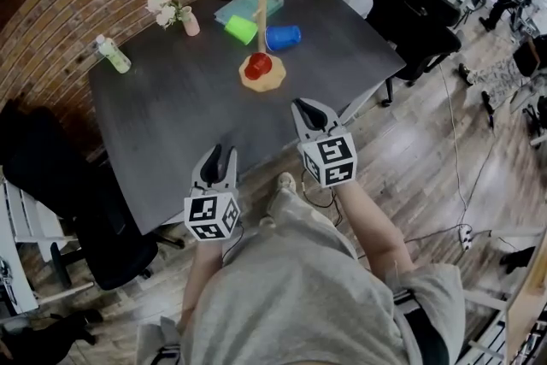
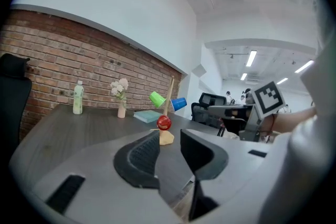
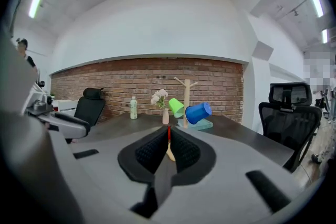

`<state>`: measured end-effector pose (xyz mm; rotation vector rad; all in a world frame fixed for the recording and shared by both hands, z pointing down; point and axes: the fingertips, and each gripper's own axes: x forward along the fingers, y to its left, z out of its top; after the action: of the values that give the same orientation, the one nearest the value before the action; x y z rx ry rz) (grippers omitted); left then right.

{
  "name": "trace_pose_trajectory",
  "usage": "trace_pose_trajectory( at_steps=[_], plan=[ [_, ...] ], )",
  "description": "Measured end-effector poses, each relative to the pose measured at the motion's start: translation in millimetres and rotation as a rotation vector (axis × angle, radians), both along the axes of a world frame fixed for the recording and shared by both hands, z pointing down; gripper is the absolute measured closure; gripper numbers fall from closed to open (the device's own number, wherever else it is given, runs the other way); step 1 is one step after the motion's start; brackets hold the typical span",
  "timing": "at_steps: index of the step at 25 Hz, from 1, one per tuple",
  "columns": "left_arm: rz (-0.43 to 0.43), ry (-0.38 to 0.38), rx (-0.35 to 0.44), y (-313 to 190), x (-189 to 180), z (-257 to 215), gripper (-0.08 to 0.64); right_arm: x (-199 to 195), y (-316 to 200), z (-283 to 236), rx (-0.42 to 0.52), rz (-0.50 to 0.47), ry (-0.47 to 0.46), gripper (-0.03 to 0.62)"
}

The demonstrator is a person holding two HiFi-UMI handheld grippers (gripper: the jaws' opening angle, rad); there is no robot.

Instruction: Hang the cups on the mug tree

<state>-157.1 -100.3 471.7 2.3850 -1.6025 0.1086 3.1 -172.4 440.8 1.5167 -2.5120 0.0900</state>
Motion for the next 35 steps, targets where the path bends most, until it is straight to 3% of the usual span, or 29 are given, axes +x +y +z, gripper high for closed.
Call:
trace_pose_trajectory(
  at_steps=[10, 20, 35],
  plan=[
    [0.011, -0.012, 0.018, 36, 5, -5, 0.512, -5, 66, 7, -0.004, 0.006, -0.048, 0.589],
    [0.054, -0.002, 0.023, 54, 14, -6, 0.543, 1, 105, 18, -0.013, 0.023, -0.070, 0.591],
    [0.061, 0.012, 0.008, 53, 13, -6, 0.546, -3, 108, 19, -0.026, 0.006, -0.075, 0.592]
  ],
)
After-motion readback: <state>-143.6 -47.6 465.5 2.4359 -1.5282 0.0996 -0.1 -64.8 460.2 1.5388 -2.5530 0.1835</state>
